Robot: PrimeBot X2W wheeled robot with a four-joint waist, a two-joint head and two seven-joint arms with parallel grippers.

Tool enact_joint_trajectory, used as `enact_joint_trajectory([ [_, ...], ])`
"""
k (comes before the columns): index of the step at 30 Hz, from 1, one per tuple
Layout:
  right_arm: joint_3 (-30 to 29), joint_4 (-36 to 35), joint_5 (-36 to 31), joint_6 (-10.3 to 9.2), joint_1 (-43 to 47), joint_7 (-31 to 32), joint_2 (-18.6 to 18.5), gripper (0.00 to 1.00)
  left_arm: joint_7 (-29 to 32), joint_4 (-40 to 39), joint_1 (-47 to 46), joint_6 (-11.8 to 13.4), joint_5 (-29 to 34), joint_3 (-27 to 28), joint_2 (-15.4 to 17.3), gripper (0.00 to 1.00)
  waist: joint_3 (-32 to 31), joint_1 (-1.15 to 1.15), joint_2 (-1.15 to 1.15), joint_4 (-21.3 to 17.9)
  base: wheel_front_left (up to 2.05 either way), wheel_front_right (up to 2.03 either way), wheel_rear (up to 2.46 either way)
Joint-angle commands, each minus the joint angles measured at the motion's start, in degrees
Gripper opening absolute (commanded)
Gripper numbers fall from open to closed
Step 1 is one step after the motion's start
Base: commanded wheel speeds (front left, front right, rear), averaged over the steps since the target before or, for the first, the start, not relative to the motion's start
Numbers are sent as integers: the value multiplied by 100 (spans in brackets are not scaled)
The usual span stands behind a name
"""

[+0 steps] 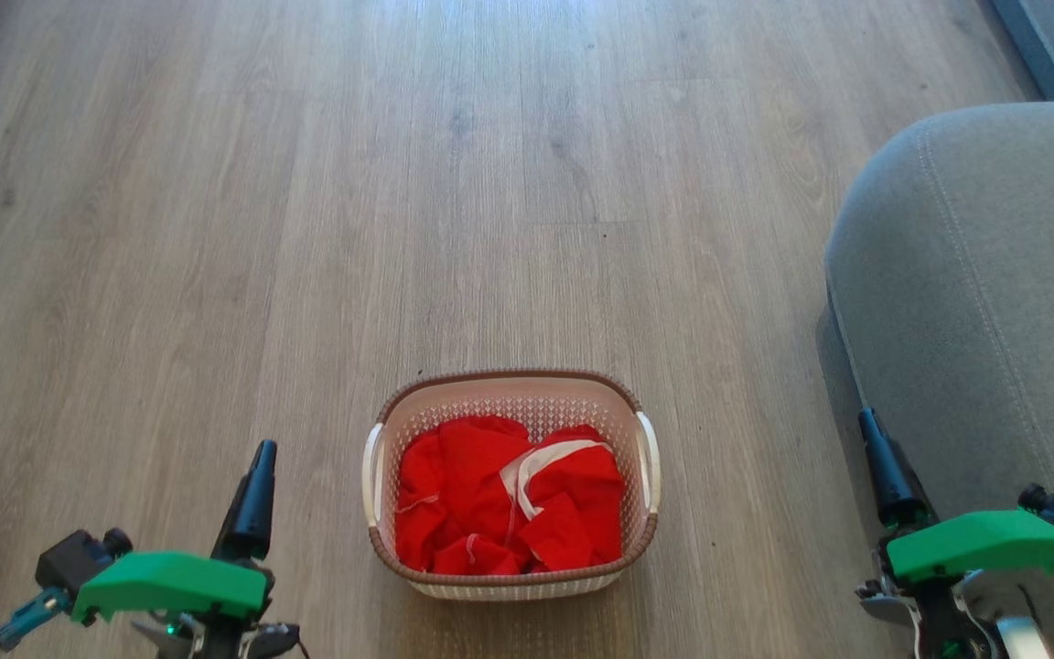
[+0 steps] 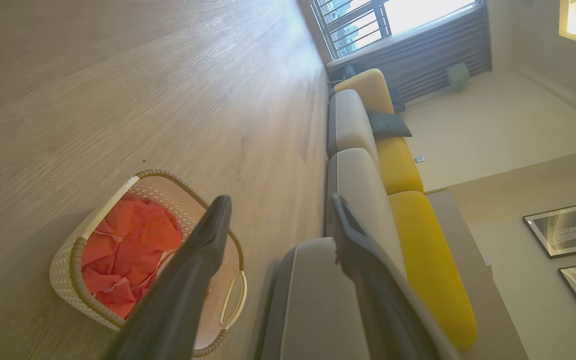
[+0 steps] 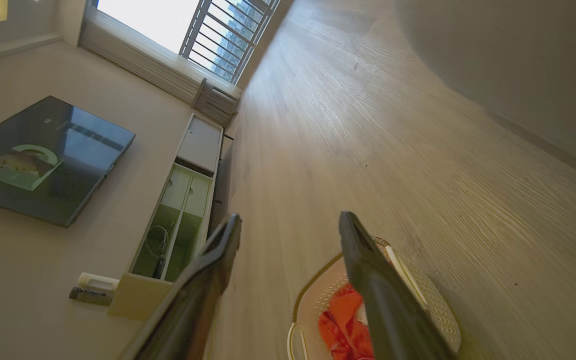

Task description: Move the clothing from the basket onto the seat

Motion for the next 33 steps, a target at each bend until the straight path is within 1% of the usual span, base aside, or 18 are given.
enact_joint_trajectory([
  [1, 58, -224, -190, 1, -300, -79, -103, 100, -66, -221, -264, 20, 169, 48, 47, 100, 1, 0, 0, -2, 0, 0, 0],
  [33, 289, -296, -2475, 1, -370, -603, -141, 100, -586, -486, -239, 143, 2264, -188, 61, 100, 29, 0, 0, 4, 0, 0, 0],
])
